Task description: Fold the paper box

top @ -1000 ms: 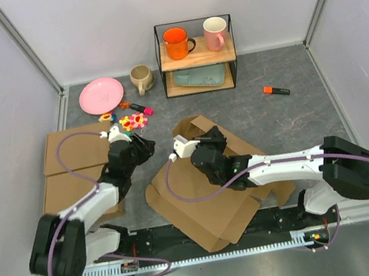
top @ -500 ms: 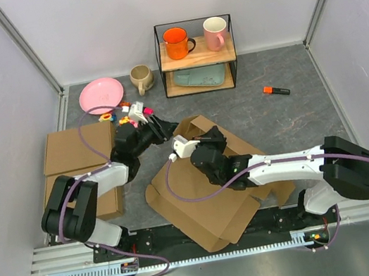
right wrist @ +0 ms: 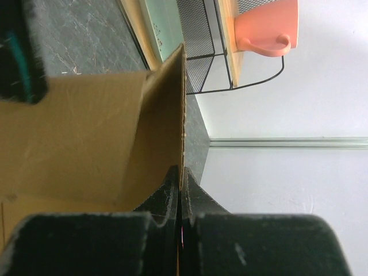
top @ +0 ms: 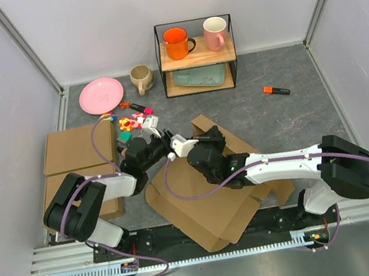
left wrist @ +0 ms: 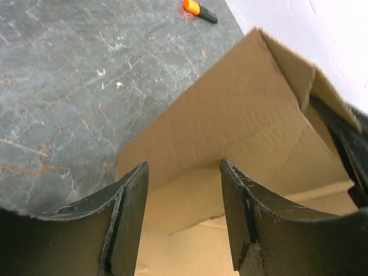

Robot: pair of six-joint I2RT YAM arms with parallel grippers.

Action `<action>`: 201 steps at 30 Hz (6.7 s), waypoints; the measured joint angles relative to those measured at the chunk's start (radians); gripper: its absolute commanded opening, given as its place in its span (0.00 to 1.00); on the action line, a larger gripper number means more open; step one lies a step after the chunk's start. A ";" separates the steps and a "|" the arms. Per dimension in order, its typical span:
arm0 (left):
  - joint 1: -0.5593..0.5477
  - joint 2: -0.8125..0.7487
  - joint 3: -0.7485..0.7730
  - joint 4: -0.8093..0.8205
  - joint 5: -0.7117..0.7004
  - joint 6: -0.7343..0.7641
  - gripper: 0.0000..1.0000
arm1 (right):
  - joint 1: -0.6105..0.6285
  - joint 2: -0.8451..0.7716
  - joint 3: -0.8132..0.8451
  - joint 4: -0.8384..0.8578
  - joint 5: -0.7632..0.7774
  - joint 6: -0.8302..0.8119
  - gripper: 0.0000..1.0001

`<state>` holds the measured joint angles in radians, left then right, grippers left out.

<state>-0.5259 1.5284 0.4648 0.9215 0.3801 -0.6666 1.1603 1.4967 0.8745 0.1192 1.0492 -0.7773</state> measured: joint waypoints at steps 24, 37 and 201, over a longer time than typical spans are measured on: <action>-0.028 -0.112 -0.130 0.090 -0.122 0.127 0.83 | -0.001 -0.002 0.007 -0.017 -0.004 0.027 0.00; -0.061 -0.031 -0.125 0.171 -0.140 0.162 0.87 | -0.001 -0.003 0.011 -0.026 -0.006 0.045 0.00; -0.330 -0.137 -0.302 0.288 -0.586 0.517 1.00 | -0.051 -0.047 0.234 -0.466 -0.279 0.386 0.00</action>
<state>-0.8555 1.3918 0.1631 1.2095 -0.2054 -0.1493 1.1088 1.4498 1.1084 -0.3466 0.7704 -0.3912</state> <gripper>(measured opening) 0.993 0.017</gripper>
